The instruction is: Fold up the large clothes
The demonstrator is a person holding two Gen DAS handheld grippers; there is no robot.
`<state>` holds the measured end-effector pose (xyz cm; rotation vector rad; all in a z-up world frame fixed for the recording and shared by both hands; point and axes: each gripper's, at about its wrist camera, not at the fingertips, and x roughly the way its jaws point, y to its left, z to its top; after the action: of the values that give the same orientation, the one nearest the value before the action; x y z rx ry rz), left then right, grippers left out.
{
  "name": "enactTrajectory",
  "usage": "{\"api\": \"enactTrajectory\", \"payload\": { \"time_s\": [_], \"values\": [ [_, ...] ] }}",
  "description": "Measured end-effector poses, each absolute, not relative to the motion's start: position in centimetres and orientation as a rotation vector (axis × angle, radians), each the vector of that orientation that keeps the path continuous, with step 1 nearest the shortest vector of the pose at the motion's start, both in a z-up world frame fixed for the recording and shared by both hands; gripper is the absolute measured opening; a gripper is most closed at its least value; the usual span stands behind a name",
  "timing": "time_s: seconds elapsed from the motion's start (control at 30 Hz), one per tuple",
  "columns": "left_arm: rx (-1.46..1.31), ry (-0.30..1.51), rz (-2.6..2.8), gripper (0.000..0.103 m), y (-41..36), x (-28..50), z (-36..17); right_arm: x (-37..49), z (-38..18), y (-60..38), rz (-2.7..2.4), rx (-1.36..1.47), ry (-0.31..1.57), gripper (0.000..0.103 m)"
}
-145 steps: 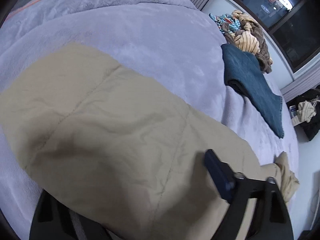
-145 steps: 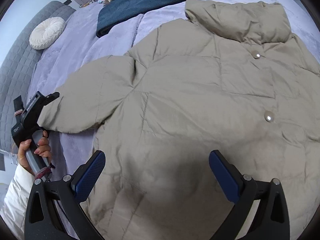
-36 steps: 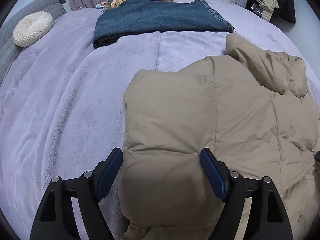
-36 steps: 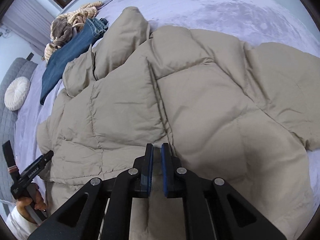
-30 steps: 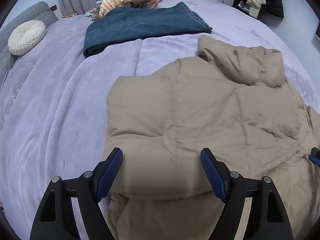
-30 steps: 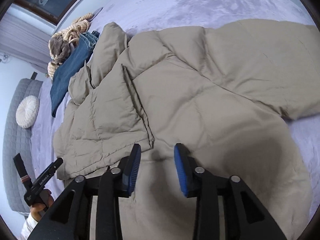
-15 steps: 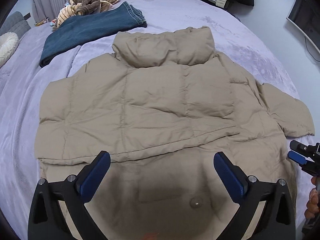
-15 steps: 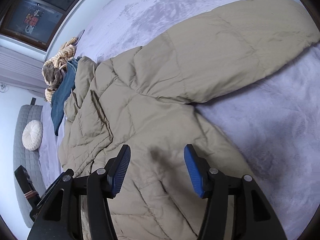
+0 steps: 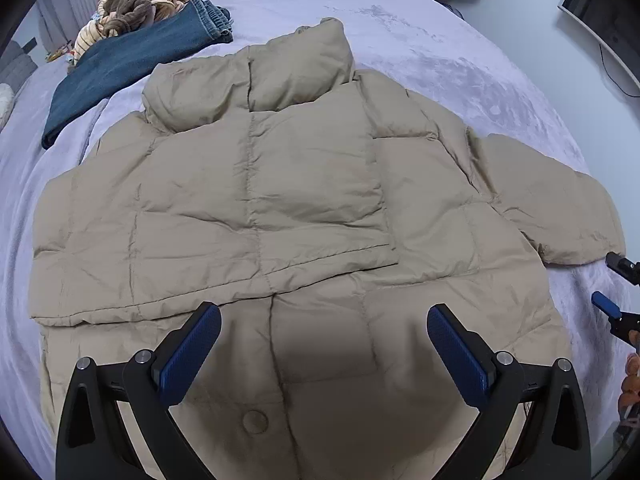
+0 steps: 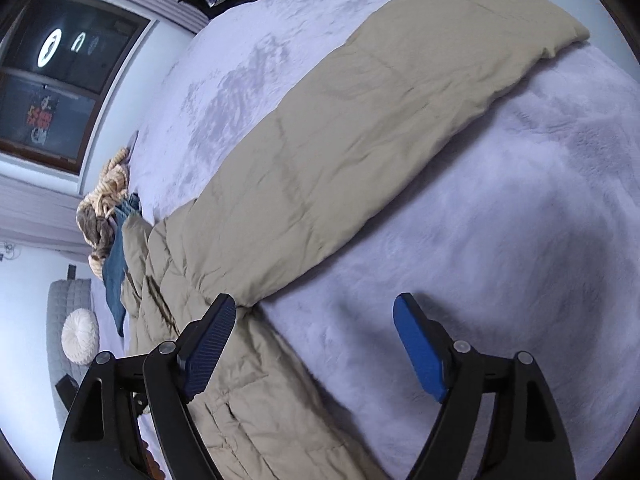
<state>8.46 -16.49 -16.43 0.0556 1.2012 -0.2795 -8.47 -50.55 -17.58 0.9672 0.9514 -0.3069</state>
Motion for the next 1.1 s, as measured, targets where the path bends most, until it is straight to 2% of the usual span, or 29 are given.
{"api": "enactTrajectory", "payload": {
  "time_s": [0.07, 0.37, 0.73, 0.77, 0.8, 0.83, 0.87, 0.9, 0.97, 1.1],
  "values": [
    [0.060, 1.206, -0.285, 0.103, -17.4, 8.4, -16.4, -8.9, -17.9, -52.7, -0.333, 1.014, 0.914, 0.103],
    [0.079, 1.201, -0.307, 0.103, -21.2, 8.3, -15.9, -8.6, -19.1, -59.5, -0.356, 1.190, 0.764, 0.103],
    [0.058, 1.182, -0.297, 0.103, -22.1, 9.3, -15.2, -7.0, -21.6, -64.5, -0.282, 1.584, 0.505, 0.102],
    [0.056, 1.180, -0.295, 0.103, -21.9, 9.4, -15.2, -7.0, -21.8, -64.7, -0.273, 1.610, 0.491, 0.095],
    [0.055, 1.178, -0.295, 0.103, -21.8, 9.4, -15.1, -6.7, -22.2, -64.7, -0.257, 1.644, 0.480, 0.073],
    [0.052, 1.176, -0.294, 0.103, -21.5, 9.5, -15.1, -6.3, -22.6, -64.7, -0.235, 1.679, 0.481, 0.059],
    [0.048, 1.175, -0.293, 0.103, -21.3, 9.5, -15.1, -6.1, -23.0, -64.6, -0.226, 1.699, 0.483, 0.032],
    [0.046, 1.172, -0.292, 0.103, -21.0, 9.6, -15.0, -5.9, -23.1, -64.4, -0.219, 1.702, 0.483, 0.016],
    [0.046, 1.163, -0.286, 0.103, -20.3, 9.7, -14.8, -5.3, -22.2, -64.3, -0.219, 1.642, 0.504, 0.009],
    [0.042, 1.138, -0.261, 0.103, -18.1, 10.4, -14.2, -3.0, -18.1, -62.4, -0.162, 1.456, 0.547, 0.009]
  ]
}}
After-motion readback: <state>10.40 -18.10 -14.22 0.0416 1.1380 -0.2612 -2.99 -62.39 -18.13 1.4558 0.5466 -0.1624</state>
